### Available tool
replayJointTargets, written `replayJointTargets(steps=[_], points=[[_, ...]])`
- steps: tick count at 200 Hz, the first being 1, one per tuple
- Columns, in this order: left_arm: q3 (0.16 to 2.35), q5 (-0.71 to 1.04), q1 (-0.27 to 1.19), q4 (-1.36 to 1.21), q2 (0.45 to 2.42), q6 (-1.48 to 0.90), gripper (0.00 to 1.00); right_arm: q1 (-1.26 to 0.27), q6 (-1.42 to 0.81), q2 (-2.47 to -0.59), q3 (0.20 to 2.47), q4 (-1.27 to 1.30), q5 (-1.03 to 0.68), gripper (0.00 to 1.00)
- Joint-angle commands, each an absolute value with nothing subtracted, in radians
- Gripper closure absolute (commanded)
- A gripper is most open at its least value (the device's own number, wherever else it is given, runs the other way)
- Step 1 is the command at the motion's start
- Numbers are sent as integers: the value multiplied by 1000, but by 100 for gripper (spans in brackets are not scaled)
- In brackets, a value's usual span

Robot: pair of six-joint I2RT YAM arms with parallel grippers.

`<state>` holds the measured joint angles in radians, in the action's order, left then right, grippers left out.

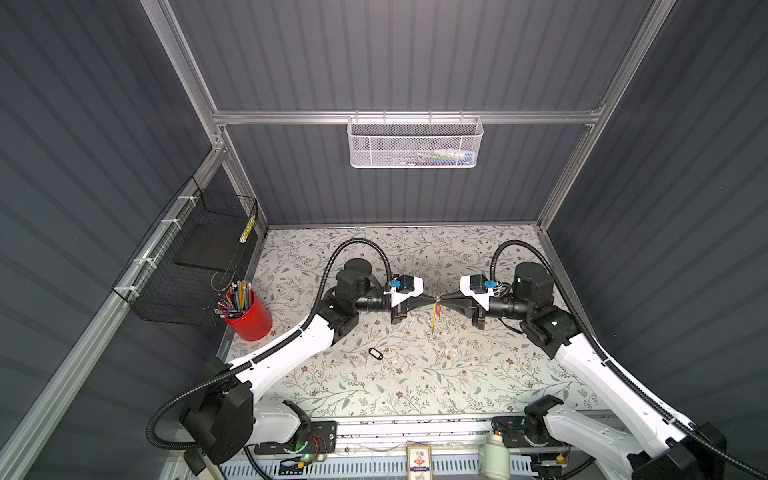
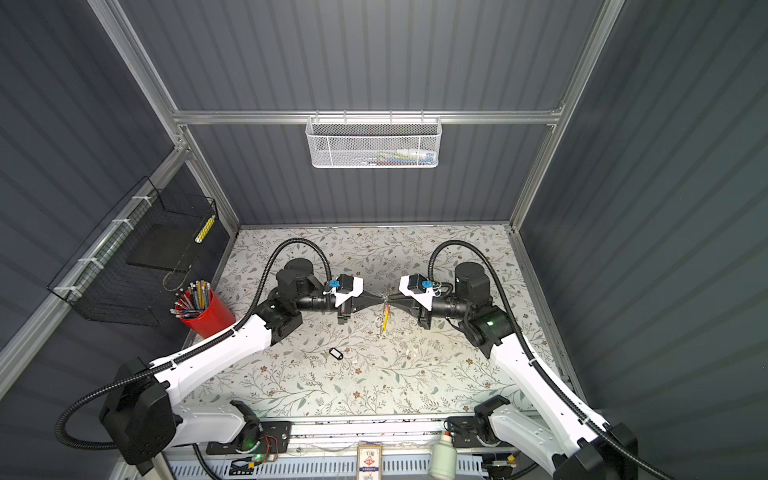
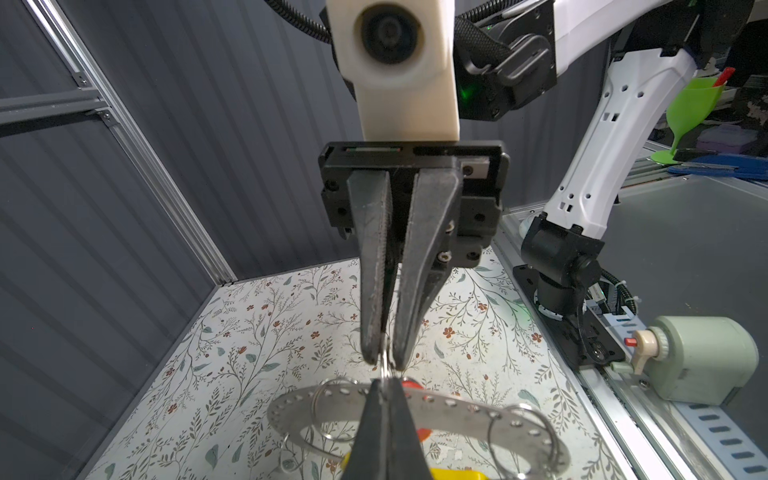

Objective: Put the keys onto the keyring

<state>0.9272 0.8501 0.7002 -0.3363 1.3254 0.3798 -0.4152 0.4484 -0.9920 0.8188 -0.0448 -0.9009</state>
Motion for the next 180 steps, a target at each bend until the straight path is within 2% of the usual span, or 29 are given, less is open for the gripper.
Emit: replayJointTargets(steps=[1,56,63,71,91,115,150,180], points=[[964,874,693,-343,1331,368,100,-419,448,-1001,818,-31,-927,91],[981,849,693,-263,1333,440,100,-420,446,-996,829,-47,-921,100],[987,834,693,-237,1330,463,95,-422,449,-995,835,-65,-918,100],[997,809,693,-201,1326,496,82,-422,451,-996,847,-94,-909,100],[1035,729,695,-86,1311,600,67,-422,473,-1005,883,-198,-881,100],[1108,626,707,71,1299,754,67,-421,490,-1027,934,-332,-826,100],[1210,617,729,231,1329,859,69,-422,483,-1062,996,-444,-776,100],[1236,623,747,245,1354,861,71,-429,465,-1093,1044,-483,-752,100]])
